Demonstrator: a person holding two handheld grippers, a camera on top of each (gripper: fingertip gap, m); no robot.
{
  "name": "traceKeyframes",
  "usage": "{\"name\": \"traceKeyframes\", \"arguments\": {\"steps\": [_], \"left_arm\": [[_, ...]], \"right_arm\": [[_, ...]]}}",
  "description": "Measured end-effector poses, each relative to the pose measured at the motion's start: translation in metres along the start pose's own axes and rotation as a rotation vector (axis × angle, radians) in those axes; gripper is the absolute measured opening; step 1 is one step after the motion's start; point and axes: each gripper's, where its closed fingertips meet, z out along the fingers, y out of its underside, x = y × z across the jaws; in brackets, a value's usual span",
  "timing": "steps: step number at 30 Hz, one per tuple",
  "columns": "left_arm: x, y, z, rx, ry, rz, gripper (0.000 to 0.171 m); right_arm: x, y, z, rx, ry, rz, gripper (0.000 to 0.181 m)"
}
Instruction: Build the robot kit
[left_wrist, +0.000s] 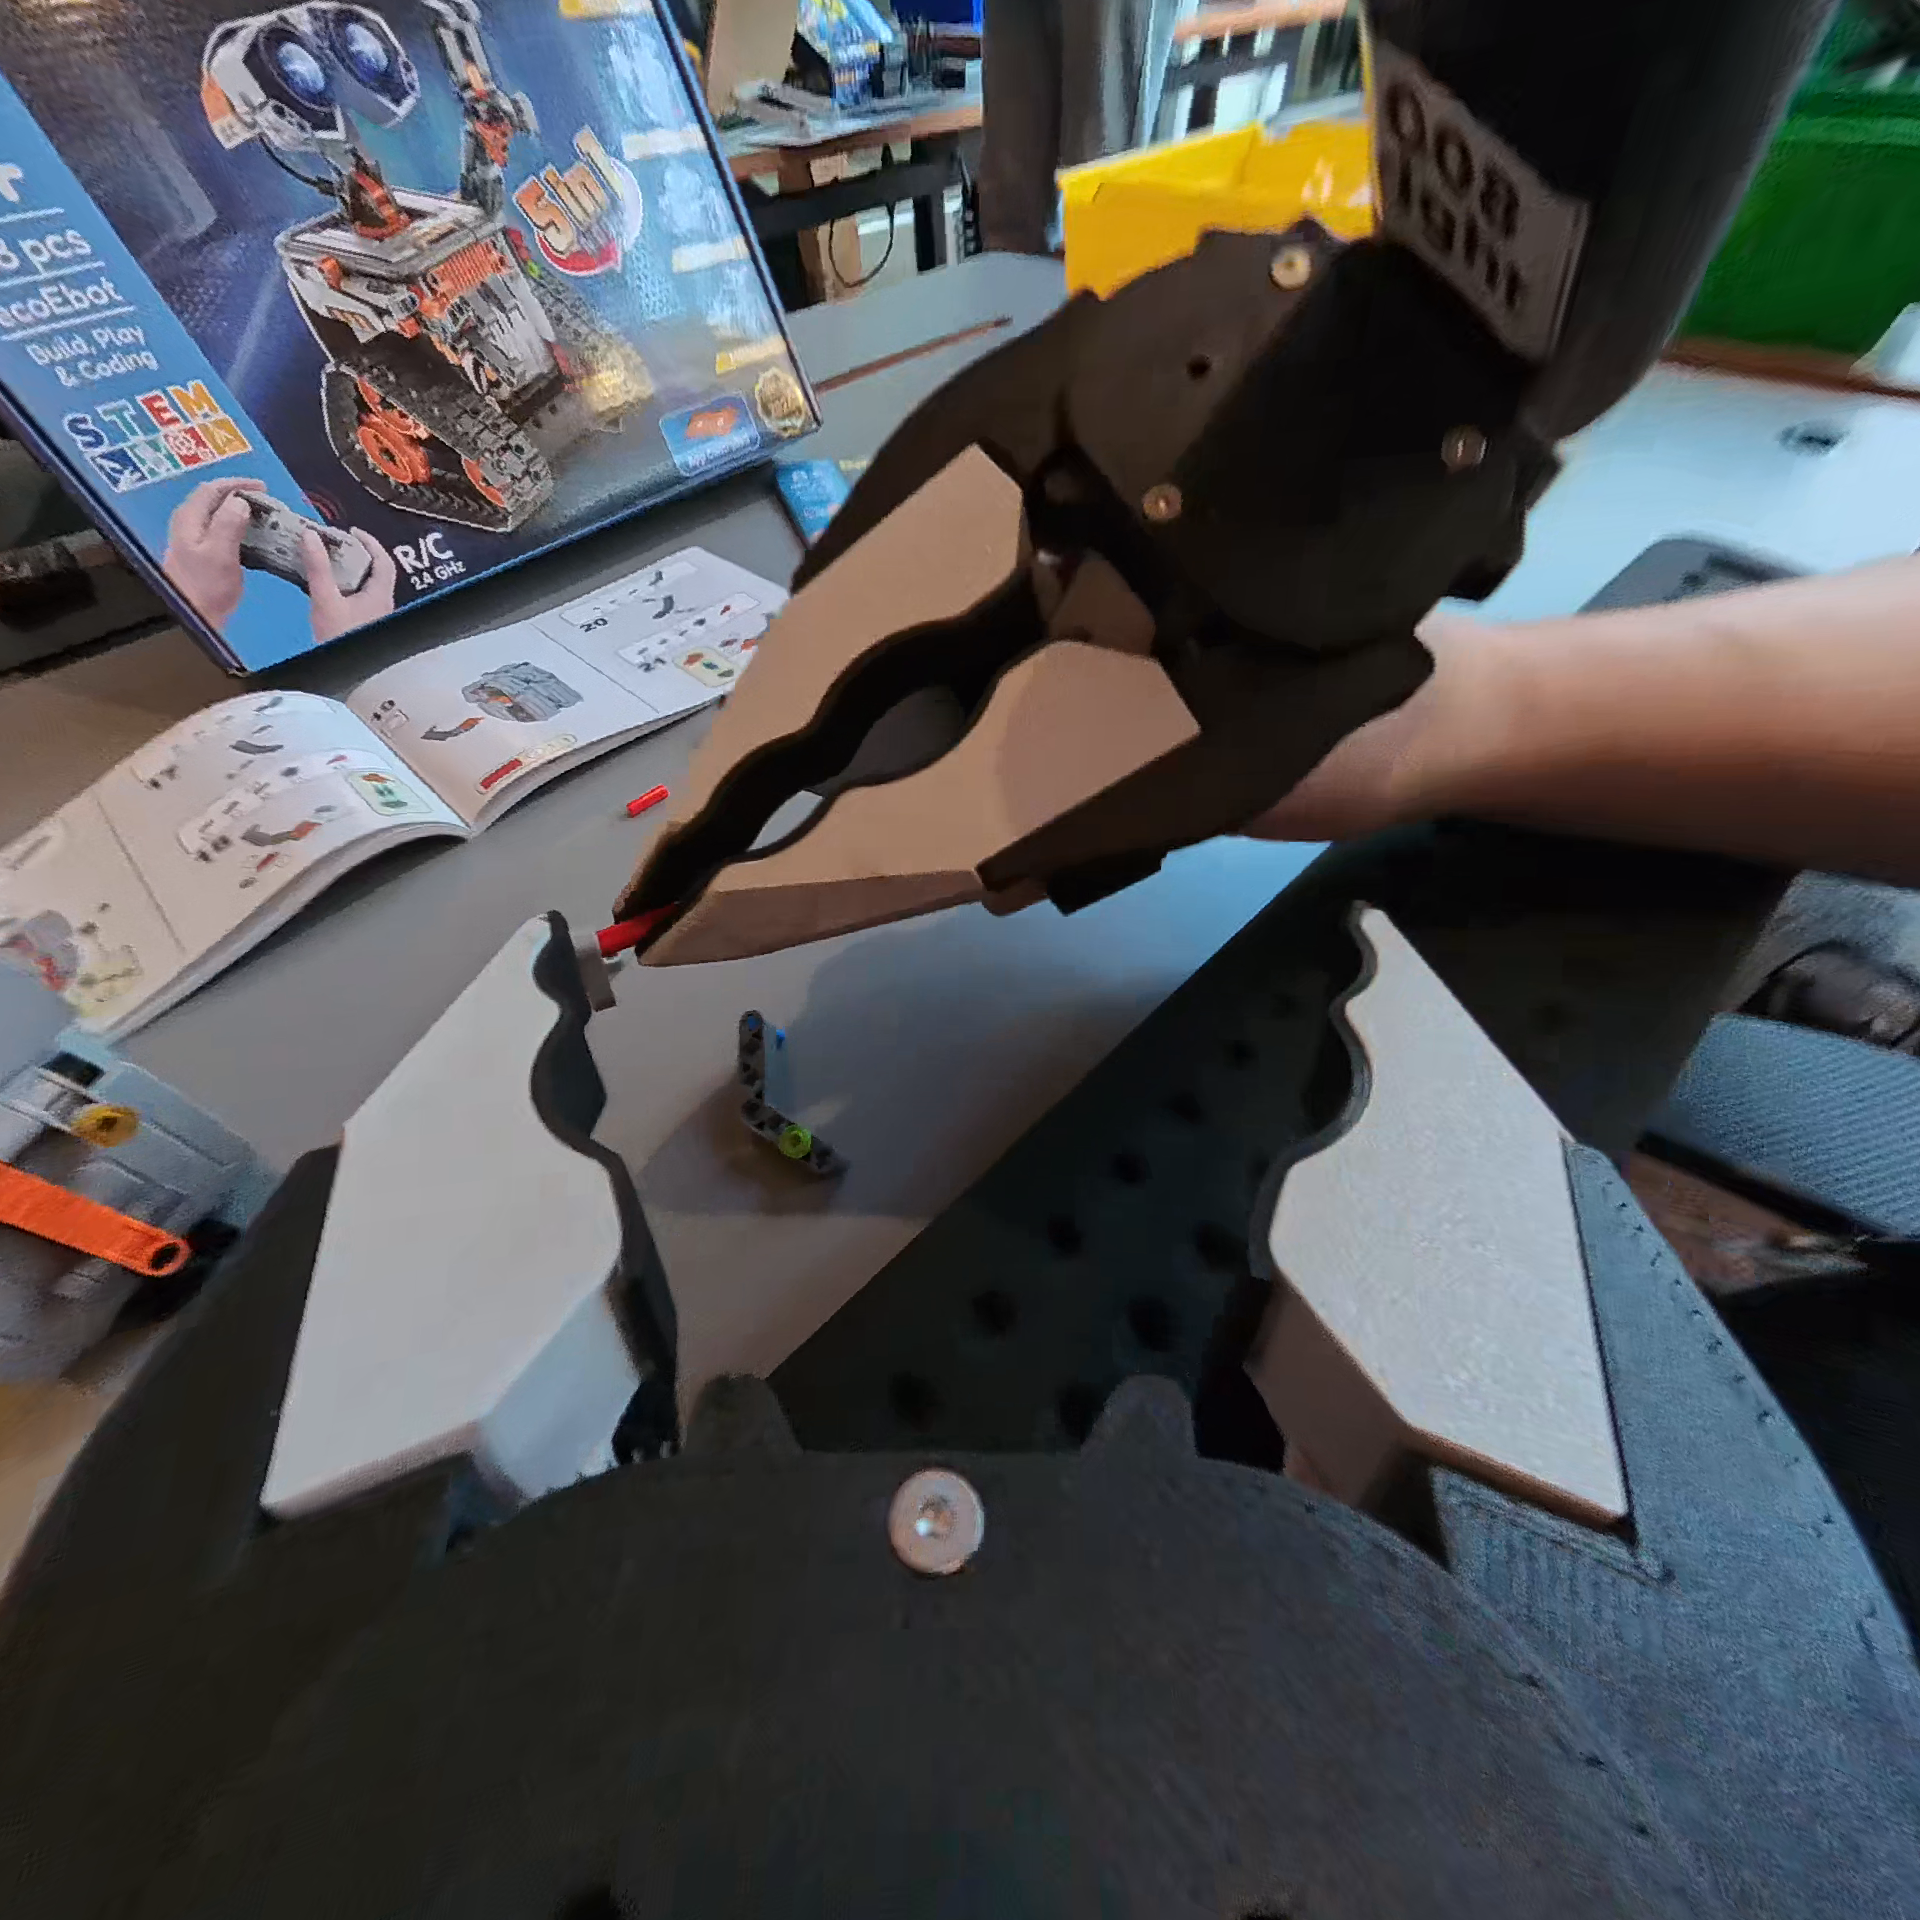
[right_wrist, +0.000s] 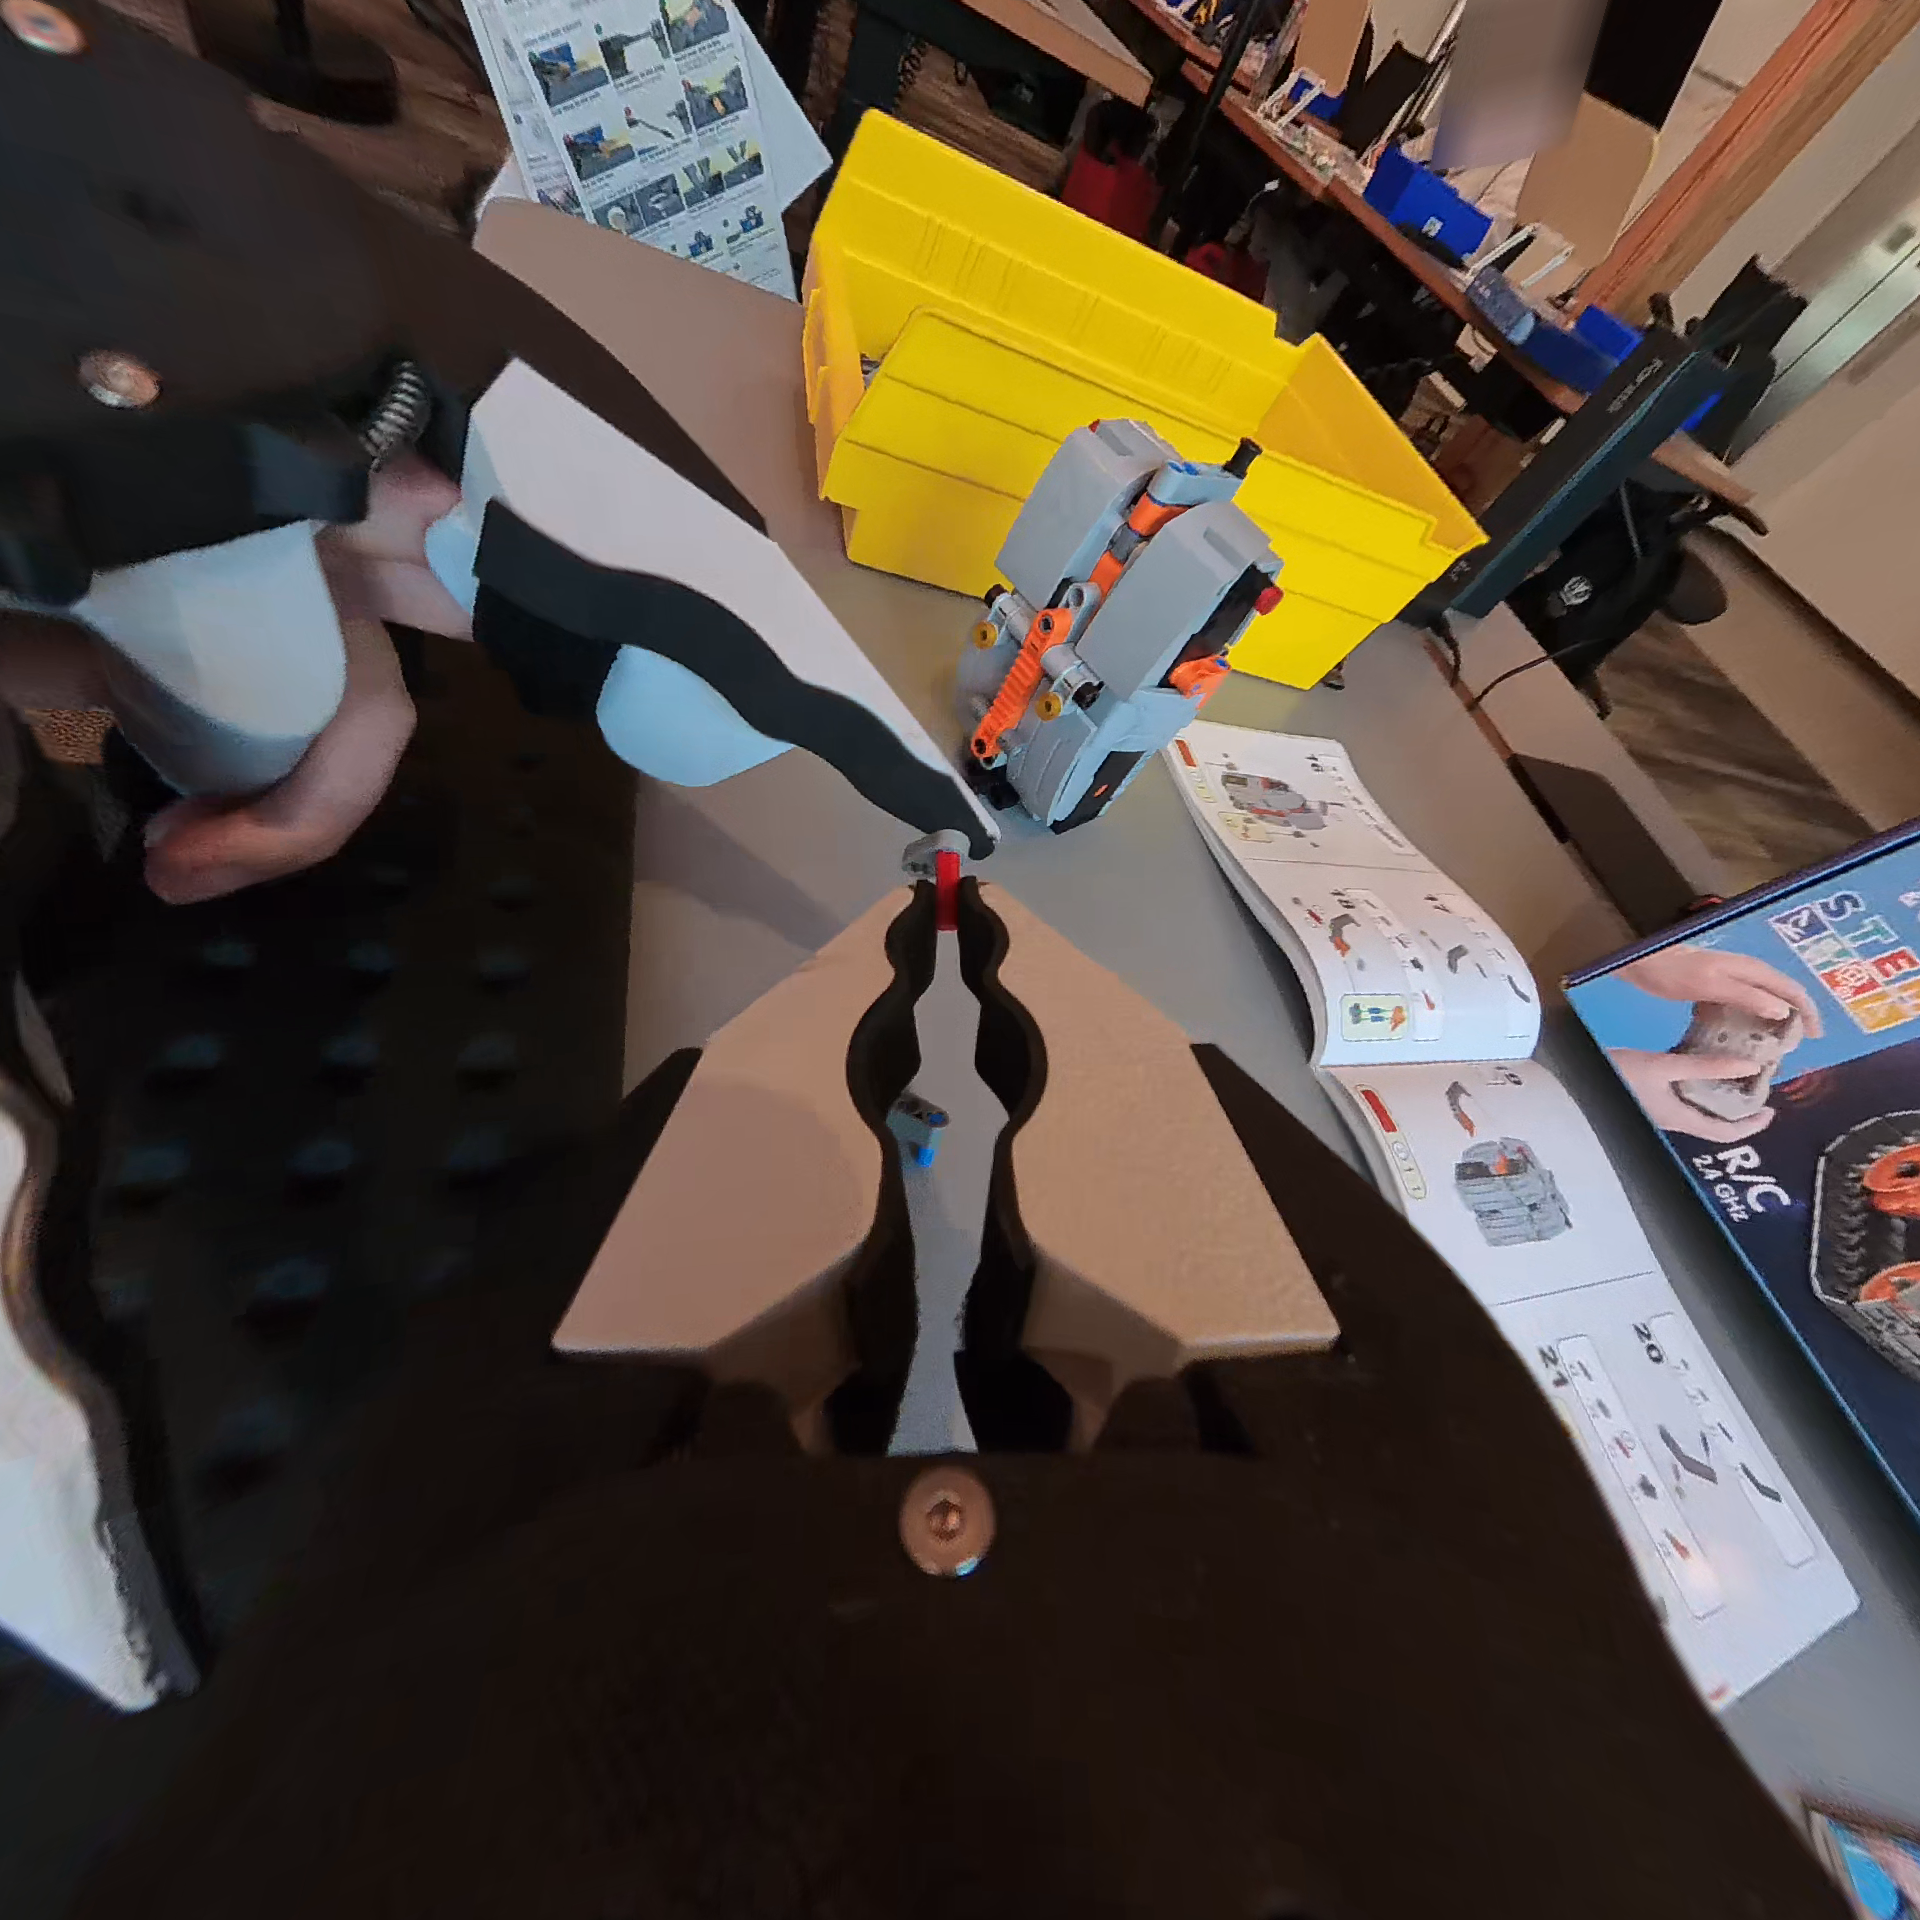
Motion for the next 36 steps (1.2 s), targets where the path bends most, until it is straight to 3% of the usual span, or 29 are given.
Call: {"name": "traceKeyframes", "arguments": {"steps": [4,11,16,29,32,36], "left_arm": [[-0.002,0.008,0.007,-0.066,-0.072,0.077,0.141],[-0.006,-0.008,0.003,0.049,-0.074,-0.076,0.136],[-0.003,-0.015,0.003,0.108,-0.051,-0.151,0.147],[-0.005,-0.023,-0.002,0.174,-0.055,-0.171,0.143],[0.0,-0.026,-0.001,0.188,-0.02,-0.187,0.157],[0.001,-0.028,-0.002,0.209,0.007,-0.216,0.158]], "right_arm": [[0.0,0.002,0.001,-0.008,-0.004,0.029,0.003],[0.001,-0.002,0.002,0.013,0.038,0.035,0.003],[0.002,-0.003,0.002,0.025,0.049,0.071,0.004],[0.004,-0.01,0.001,0.093,0.053,0.157,0.003],[0.005,-0.009,0.001,0.097,0.05,0.153,0.003],[0.005,-0.008,0.001,0.1,0.039,0.176,0.003]]}}
